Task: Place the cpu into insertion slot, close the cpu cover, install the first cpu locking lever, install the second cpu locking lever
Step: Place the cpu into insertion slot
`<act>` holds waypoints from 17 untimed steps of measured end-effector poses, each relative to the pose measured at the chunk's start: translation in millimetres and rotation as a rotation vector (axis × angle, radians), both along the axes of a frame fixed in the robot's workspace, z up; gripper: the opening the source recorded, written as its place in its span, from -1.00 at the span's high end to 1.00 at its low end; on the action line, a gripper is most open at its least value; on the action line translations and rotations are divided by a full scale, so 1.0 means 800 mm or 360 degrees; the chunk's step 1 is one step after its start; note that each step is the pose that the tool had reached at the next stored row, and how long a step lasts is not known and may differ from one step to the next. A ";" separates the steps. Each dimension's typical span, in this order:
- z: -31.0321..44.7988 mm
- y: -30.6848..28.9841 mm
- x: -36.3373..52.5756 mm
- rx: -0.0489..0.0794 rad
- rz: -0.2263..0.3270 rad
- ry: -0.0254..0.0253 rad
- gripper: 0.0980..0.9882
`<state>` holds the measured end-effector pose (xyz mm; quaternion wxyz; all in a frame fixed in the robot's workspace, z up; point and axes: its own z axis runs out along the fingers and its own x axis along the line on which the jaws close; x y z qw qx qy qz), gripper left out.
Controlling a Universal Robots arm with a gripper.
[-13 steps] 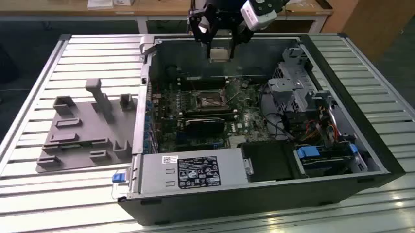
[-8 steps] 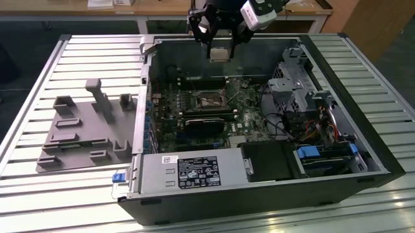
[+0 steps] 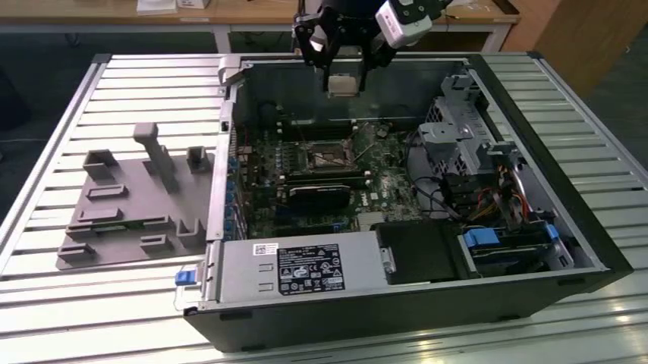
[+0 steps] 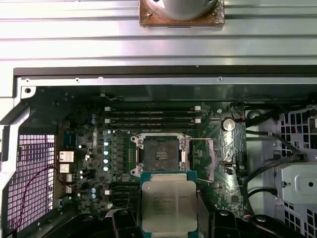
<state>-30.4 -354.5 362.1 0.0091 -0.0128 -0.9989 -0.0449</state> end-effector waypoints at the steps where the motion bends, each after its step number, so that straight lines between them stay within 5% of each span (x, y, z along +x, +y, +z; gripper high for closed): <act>1: -0.0012 0.0000 0.000 0.0001 0.0000 -0.00002 0.01; 17: -0.0189 -0.0003 0.000 0.0002 -0.0037 0.00000 0.01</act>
